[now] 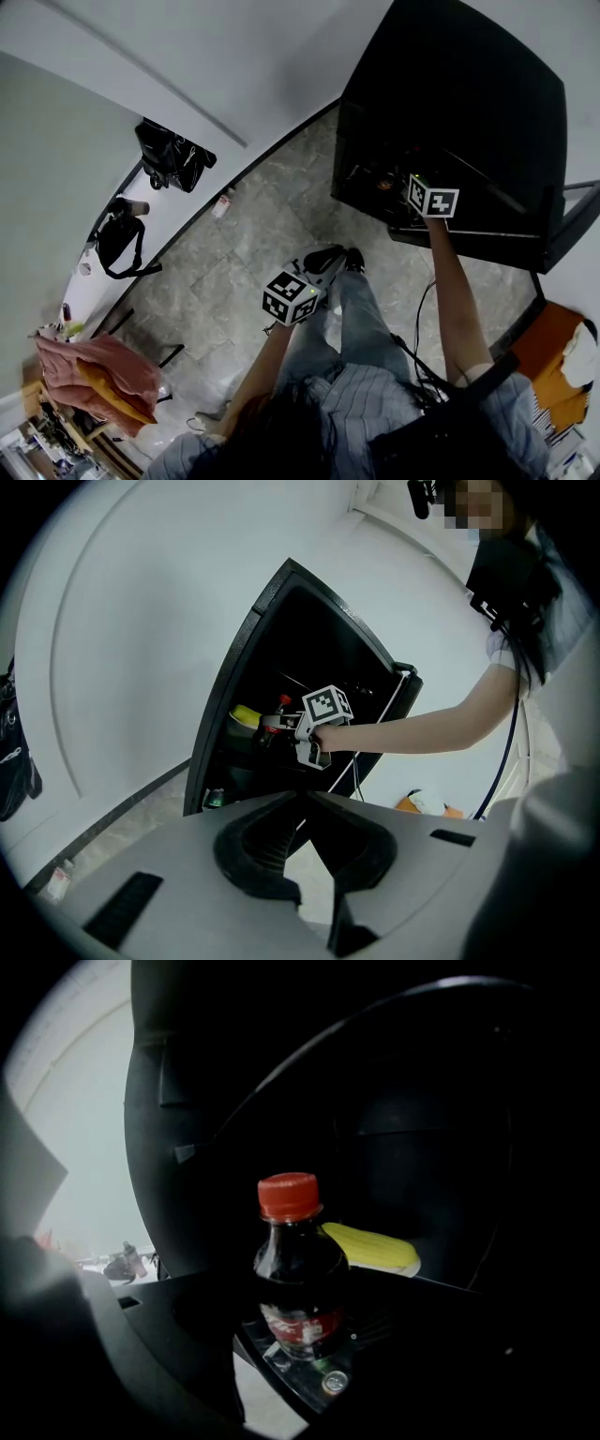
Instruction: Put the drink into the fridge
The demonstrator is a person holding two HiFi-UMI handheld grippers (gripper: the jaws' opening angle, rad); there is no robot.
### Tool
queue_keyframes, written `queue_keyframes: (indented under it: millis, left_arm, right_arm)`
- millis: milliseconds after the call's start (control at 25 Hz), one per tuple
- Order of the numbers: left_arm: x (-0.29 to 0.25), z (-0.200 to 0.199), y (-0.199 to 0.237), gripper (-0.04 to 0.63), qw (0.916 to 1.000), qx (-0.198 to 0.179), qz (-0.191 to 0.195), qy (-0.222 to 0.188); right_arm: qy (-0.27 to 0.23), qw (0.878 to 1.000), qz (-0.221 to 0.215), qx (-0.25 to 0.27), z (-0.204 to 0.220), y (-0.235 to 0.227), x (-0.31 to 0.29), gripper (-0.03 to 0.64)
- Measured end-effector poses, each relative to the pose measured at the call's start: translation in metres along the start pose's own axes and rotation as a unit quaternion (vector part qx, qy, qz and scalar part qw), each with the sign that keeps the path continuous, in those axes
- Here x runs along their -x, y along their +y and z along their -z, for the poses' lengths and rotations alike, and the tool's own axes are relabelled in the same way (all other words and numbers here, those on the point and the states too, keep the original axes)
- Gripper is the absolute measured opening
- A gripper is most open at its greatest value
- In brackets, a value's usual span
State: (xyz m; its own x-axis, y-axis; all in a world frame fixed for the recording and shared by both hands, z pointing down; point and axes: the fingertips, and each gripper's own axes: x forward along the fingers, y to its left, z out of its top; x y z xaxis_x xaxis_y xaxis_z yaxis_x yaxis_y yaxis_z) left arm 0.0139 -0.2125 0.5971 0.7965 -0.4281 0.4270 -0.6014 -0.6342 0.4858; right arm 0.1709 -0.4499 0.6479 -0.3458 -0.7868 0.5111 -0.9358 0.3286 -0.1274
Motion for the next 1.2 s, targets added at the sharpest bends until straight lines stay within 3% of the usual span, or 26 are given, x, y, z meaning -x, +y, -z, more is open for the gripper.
queue_keyframes:
  millis: [440, 720, 960, 1200]
  left_arm:
    - [0.008, -0.001, -0.006, 0.029, 0.9999, -0.006, 0.009, -0.004]
    - [0.014, 0.003, -0.02, 0.029, 0.9995, -0.018, 0.025, 0.0]
    - [0.029, 0.01, -0.035, 0.029, 0.9988, -0.021, 0.044, -0.003]
    - [0.053, 0.012, -0.045, 0.029, 0.9978, -0.031, 0.058, -0.005]
  right_arm:
    - [-0.026, 0.998, 0.01, -0.058, 0.004, 0.017, 0.049, 0.302]
    - [-0.029, 0.995, -0.028, -0.096, 0.019, 0.06, 0.086, 0.302]
    - [-0.018, 0.993, -0.072, -0.091, 0.028, 0.114, 0.126, 0.301]
    - [-0.037, 0.991, -0.091, -0.09, 0.024, 0.158, 0.172, 0.296]
